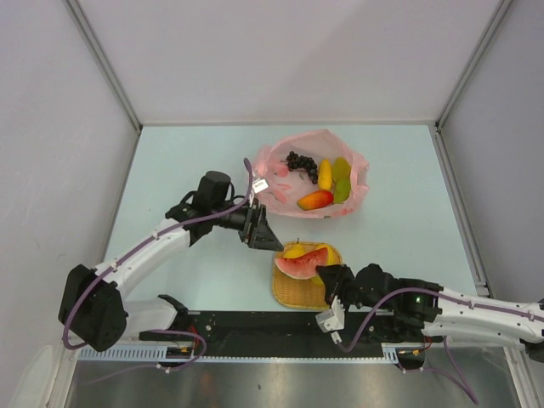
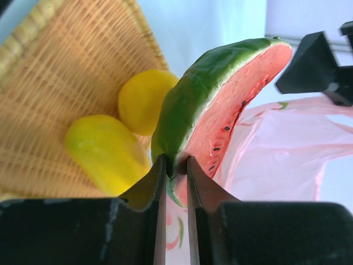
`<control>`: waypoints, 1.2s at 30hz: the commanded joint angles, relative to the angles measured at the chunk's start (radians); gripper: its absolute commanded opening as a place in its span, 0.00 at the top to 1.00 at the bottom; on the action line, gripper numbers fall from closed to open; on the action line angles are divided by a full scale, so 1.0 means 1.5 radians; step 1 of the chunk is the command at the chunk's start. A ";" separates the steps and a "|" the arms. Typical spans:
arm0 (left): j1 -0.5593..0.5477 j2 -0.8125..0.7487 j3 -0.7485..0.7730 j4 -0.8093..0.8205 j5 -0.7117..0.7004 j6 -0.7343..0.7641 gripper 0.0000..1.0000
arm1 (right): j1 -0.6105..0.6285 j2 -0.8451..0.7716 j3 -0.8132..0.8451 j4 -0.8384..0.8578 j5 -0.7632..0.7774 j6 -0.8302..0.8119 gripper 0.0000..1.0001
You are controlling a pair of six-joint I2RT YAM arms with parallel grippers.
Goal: Take the fake fruits out of the plastic bag
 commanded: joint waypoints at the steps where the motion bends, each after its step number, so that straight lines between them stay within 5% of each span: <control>1: -0.024 0.015 0.031 -0.036 -0.020 0.056 0.19 | 0.005 0.031 -0.001 0.143 0.006 -0.047 1.00; 6: -0.065 0.026 0.046 -0.076 -0.099 0.102 0.26 | 0.005 0.076 -0.001 0.192 0.011 -0.062 1.00; 14: -0.100 0.039 0.041 -0.102 -0.132 0.147 0.62 | 0.007 0.079 -0.001 0.221 0.021 -0.072 1.00; 15: -0.103 0.037 0.040 -0.103 -0.132 0.153 0.67 | 0.006 0.078 -0.001 0.220 0.021 -0.071 1.00; 16: -0.104 0.037 0.040 -0.102 -0.142 0.157 0.92 | 0.007 0.077 -0.002 0.225 0.020 -0.068 1.00; 17: -0.107 0.031 0.040 -0.101 -0.153 0.160 1.00 | 0.007 0.077 -0.004 0.234 0.022 -0.062 0.96; 19: -0.107 0.025 0.045 -0.101 -0.168 0.168 1.00 | 0.008 0.085 -0.002 0.235 0.061 -0.042 0.43; 21: -0.107 0.012 0.059 -0.106 -0.180 0.184 1.00 | 0.005 0.074 0.009 0.204 0.128 -0.018 0.22; 26: -0.115 -0.042 0.047 -0.130 -0.159 0.301 1.00 | -0.077 -0.039 0.095 0.037 0.148 0.157 0.05; 31: -0.174 -0.071 0.031 -0.163 -0.143 0.438 1.00 | -0.178 -0.109 0.126 -0.040 0.188 0.271 0.02; 36: -0.233 -0.039 0.028 -0.229 -0.183 0.698 1.00 | -0.260 -0.107 0.132 -0.047 0.195 0.360 0.03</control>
